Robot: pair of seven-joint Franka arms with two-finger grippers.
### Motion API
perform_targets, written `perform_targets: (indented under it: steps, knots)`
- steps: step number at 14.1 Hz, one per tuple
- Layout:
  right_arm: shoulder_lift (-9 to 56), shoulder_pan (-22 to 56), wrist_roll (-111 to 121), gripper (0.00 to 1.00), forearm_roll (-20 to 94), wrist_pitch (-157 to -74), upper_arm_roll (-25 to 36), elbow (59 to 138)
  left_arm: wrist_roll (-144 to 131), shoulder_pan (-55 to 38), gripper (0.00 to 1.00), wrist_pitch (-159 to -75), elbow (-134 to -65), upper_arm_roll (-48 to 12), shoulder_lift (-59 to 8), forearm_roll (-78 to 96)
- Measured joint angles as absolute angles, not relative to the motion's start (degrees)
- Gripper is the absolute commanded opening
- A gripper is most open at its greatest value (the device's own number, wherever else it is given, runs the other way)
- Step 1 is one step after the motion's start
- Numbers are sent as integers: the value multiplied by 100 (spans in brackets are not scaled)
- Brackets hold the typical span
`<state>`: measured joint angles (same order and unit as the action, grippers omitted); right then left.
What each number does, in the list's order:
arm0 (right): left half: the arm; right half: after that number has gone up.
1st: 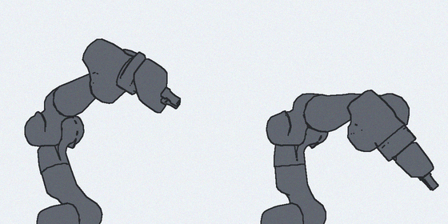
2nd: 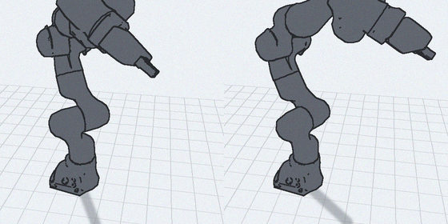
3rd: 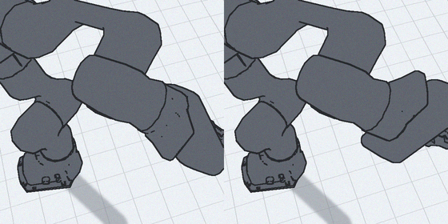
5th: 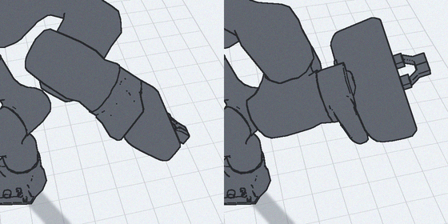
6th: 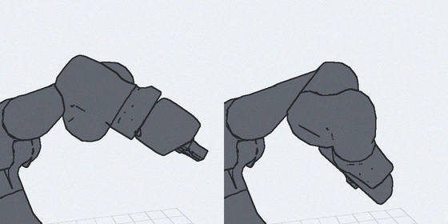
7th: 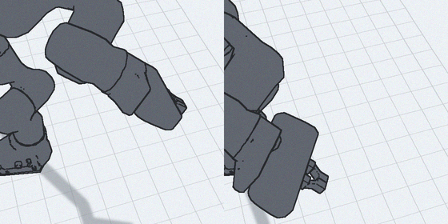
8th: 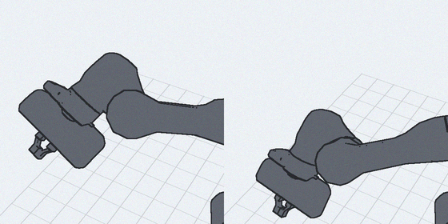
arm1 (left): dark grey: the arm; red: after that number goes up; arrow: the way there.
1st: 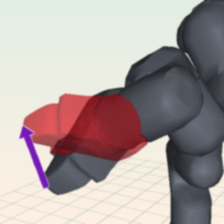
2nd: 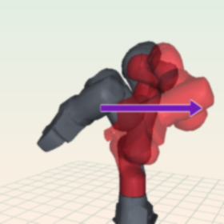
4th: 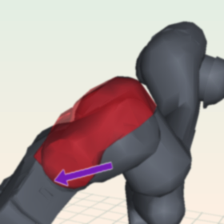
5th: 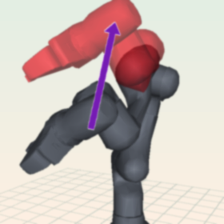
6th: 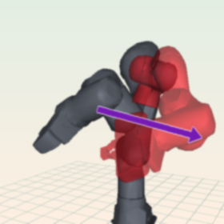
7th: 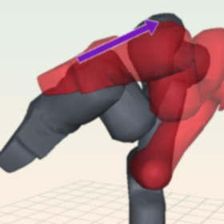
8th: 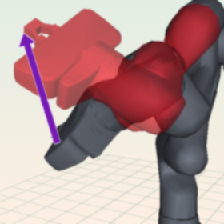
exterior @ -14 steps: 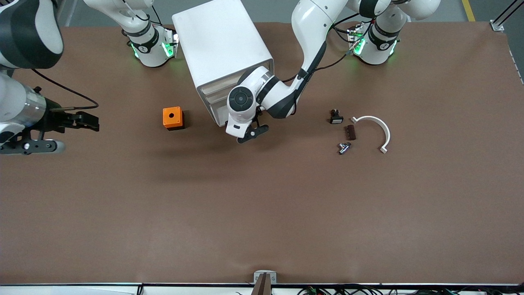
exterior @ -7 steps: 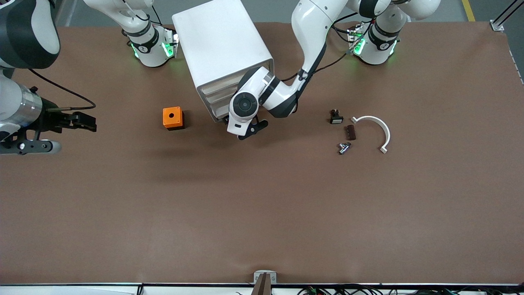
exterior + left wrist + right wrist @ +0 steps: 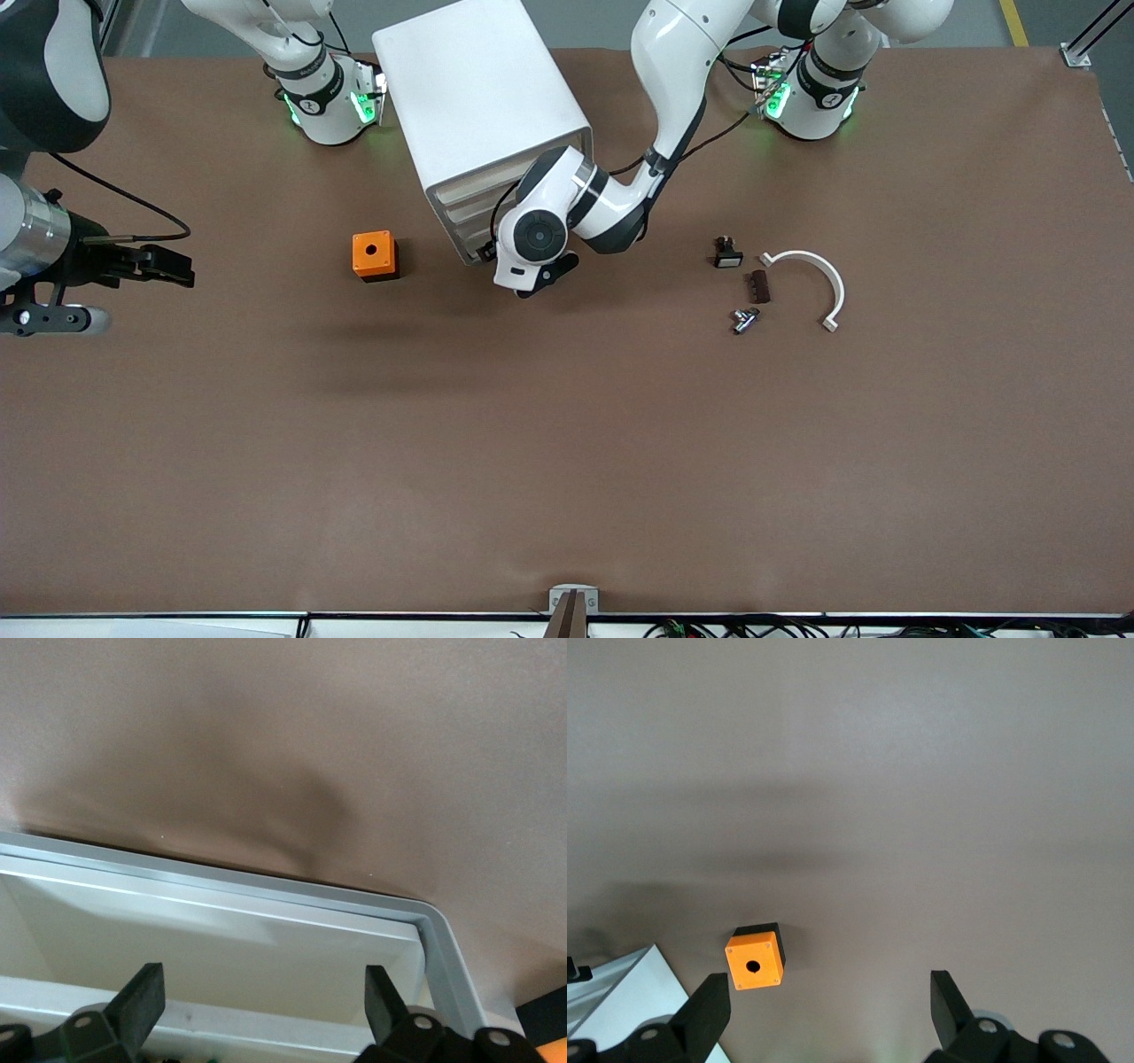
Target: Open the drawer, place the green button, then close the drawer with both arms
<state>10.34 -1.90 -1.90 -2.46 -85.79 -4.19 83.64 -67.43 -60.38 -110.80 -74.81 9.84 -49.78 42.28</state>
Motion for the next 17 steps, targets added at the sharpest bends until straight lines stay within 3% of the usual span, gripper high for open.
perform_targets:
  steps: [7, 11, 14, 17]
  knots:
    - [626, -185, -190, 100, -226, -8587, -457, 8352, -6736, -6004, 99, -11111, -7250, 1322, -4909, 4195]
    - [597, -186, -190, 100, -226, -8431, -455, 8473, -6726, -5318, 99, -11009, -7034, 1600, -4058, 4161]
    - [554, -186, -190, 100, -226, -8415, -456, 8710, -6321, -4618, 99, -10334, -7039, 1611, -3278, 3533]
    - [430, -185, -190, 100, -226, -8415, -459, 8835, -5052, -4159, 99, -8903, -7047, 1610, -2568, 2371]
